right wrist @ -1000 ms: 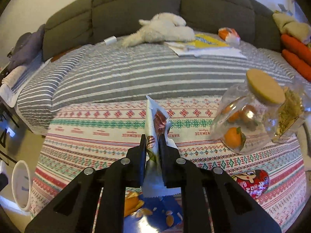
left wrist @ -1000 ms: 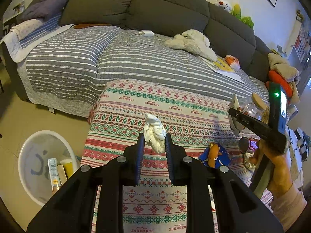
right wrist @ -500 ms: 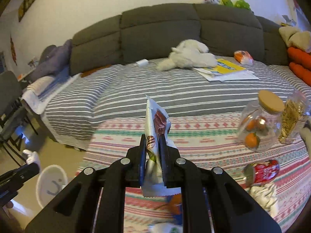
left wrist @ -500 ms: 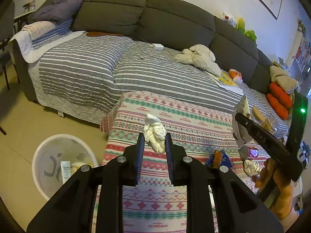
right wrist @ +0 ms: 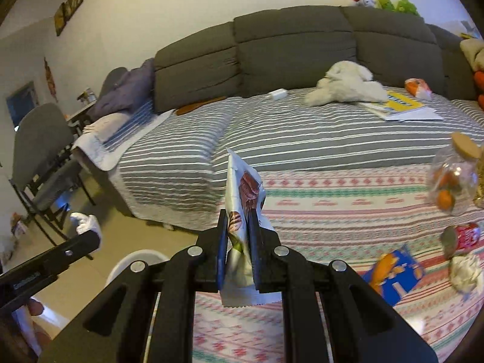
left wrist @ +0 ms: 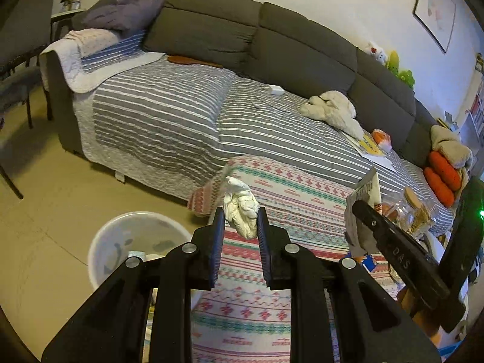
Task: Collect trash
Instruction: 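Carry the tissue and wrapper with both tools over the white bin, then open the left tool to drop the tissue while the right tool drops the wrapper into the bin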
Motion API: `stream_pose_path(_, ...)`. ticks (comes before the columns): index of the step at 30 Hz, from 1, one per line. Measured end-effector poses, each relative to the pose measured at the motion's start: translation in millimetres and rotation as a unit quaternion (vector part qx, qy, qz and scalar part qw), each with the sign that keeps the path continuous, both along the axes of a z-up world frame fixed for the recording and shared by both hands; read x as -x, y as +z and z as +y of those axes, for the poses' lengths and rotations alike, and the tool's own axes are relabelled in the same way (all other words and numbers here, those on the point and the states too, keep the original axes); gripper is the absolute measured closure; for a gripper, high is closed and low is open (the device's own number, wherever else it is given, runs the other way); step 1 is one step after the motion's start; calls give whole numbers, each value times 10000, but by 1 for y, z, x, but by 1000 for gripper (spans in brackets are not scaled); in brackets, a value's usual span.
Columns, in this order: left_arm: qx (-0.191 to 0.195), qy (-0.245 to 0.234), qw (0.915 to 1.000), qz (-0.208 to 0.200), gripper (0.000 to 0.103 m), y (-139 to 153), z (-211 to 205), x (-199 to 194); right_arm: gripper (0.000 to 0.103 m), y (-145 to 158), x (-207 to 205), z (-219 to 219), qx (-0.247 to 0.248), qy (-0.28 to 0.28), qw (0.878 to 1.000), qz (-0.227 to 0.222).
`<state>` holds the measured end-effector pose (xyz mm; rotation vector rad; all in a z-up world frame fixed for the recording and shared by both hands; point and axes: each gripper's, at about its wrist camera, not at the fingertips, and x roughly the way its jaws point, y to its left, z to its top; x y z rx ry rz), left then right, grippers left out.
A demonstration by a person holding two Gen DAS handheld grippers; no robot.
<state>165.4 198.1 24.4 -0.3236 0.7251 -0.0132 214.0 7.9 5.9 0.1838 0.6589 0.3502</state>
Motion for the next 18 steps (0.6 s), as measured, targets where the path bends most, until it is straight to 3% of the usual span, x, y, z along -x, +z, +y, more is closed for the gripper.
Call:
stream_pose_path(10,-76,451,9985,286,82,-16,56,9,90,-6,19,61,-168,502,9985,126)
stream_pose_path(18,284,811,9944,609,77,-34,103,6,89,-13,23,93,-206,707,9970,243)
